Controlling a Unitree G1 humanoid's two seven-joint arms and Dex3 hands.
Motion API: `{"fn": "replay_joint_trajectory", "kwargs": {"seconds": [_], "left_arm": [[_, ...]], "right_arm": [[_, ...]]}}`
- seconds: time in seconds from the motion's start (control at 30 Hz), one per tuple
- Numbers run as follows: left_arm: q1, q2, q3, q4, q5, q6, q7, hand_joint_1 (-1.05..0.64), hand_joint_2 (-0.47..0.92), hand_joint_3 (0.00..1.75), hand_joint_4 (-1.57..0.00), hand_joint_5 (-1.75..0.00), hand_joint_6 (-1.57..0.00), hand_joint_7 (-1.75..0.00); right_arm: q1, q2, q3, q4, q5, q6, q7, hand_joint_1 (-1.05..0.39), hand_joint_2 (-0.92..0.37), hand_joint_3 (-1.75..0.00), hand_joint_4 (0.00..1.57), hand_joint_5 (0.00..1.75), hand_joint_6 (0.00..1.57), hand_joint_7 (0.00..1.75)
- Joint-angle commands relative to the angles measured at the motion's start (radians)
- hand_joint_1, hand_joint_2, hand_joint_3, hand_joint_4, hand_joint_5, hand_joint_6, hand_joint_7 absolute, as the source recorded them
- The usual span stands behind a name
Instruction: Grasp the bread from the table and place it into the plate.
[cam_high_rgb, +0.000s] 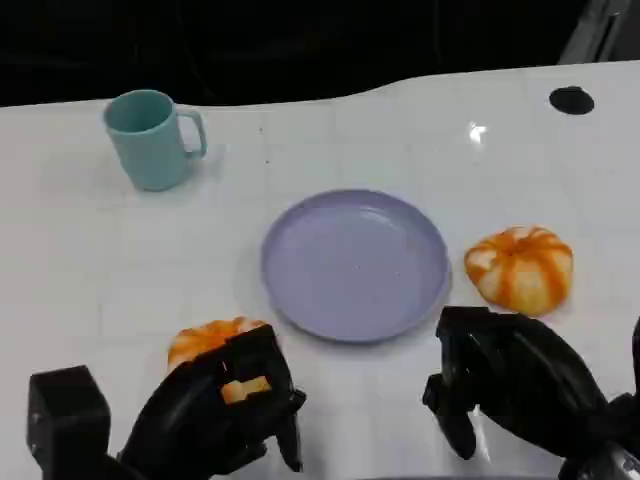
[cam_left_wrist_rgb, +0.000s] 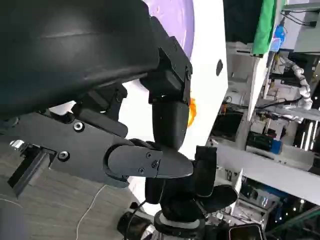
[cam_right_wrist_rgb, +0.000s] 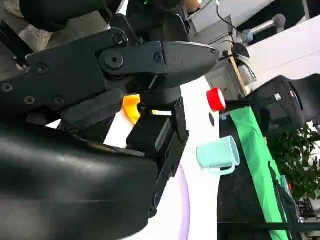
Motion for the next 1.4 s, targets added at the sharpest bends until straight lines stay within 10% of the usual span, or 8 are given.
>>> {"fn": "replay_joint_trajectory", "kwargs": {"seconds": [0.03, 0.73, 0.93, 1.2, 1.4], "left_arm": [[-0.009, 0.014, 0.010, 0.018, -0.006, -0.013, -0.021, -0.58, 0.92, 0.25, -0.79, -1.75, -0.60, -1.75], [-0.004, -0.004, 0.030, 0.024, -0.005, -0.084, -0.029, -0.55, 0.92, 0.27, -0.73, -1.75, -0.56, -1.69], [-0.007, 0.005, 0.034, 0.007, 0.131, -0.286, 0.025, -0.68, 0.92, 0.20, -0.43, -1.73, -0.43, -1.40], [-0.006, 0.077, 0.049, -0.102, 0.434, -0.427, 0.169, -0.60, 0.92, 0.09, -0.39, -1.07, -0.46, -0.44], [0.001, 0.210, 0.078, -0.238, 0.721, -0.411, 0.229, -0.66, 0.92, 0.10, -0.27, -0.80, -0.40, -0.14]], "right_arm": [[-0.011, -0.004, -0.013, 0.013, 0.014, 0.017, 0.001, -0.93, -0.92, -0.34, 1.28, 1.63, 1.10, 1.54], [-0.004, 0.002, -0.011, -0.001, 0.014, 0.027, -0.008, -0.93, -0.92, -0.34, 1.28, 1.62, 1.11, 1.52], [-0.004, 0.002, -0.009, -0.002, 0.012, 0.024, -0.006, -0.93, -0.92, -0.34, 1.28, 1.62, 1.10, 1.53], [0.006, 0.001, -0.004, -0.017, 0.008, 0.022, -0.009, -0.93, -0.92, -0.35, 1.28, 1.63, 1.10, 1.54], [0.017, 0.008, 0.005, -0.016, -0.001, 0.005, -0.012, -0.92, -0.92, -0.35, 1.28, 1.63, 1.10, 1.54]]}}
